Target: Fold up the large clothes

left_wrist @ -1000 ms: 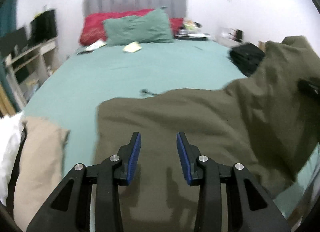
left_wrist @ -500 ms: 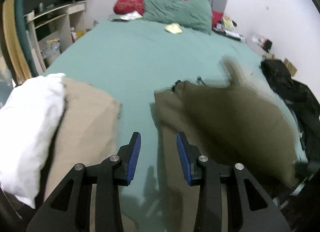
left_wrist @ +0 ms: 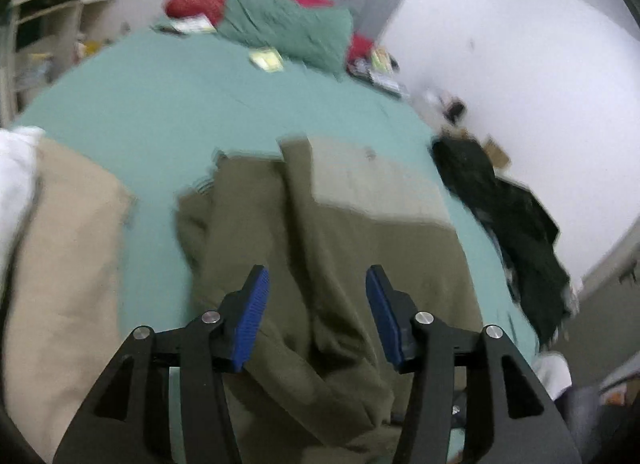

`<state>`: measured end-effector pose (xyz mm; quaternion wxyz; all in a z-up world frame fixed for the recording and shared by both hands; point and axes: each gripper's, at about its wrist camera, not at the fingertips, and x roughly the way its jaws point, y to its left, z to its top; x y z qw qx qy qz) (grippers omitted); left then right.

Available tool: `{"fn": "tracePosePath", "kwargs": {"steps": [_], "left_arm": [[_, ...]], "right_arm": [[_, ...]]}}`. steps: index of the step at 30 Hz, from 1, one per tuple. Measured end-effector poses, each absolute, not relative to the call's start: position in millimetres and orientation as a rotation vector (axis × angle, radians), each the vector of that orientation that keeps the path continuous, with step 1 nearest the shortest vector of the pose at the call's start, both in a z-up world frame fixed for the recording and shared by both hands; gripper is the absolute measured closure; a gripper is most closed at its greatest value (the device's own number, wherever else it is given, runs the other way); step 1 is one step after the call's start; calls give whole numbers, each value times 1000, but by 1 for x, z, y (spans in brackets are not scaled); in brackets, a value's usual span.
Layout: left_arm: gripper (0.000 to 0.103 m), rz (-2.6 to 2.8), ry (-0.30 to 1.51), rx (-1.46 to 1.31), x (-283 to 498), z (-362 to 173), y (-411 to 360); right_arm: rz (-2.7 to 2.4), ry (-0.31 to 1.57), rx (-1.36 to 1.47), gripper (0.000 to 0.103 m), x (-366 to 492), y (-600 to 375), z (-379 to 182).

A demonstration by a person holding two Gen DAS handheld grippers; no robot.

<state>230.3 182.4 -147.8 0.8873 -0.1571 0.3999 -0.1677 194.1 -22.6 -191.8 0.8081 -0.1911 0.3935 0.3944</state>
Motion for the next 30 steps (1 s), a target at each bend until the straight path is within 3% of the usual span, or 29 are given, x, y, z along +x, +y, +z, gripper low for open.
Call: {"fn": "tracePosePath", "kwargs": {"steps": [8,10,11,14,21,30], "left_arm": [[49,-427,979,-156,224,-189,120],[69,-417,968,-81,220,-195,110],[92,-404,957,-54,219,-195,108],[99,-397,909,-108,212,-183,120],[100,-348,773,-247,159,-144,168],[97,-165,971,-203,149,-197,197]], "right_arm": [[786,731,-357,17,165,-95,-154],[712,713,-296,17,172,-120,-147],[668,702,-265,17,173,-133,-145],[493,705,-173,17,203,-170,-146],[297,782,36,17,254,-209,-168],[360,906,-70,18,294,-154,-224]]}}
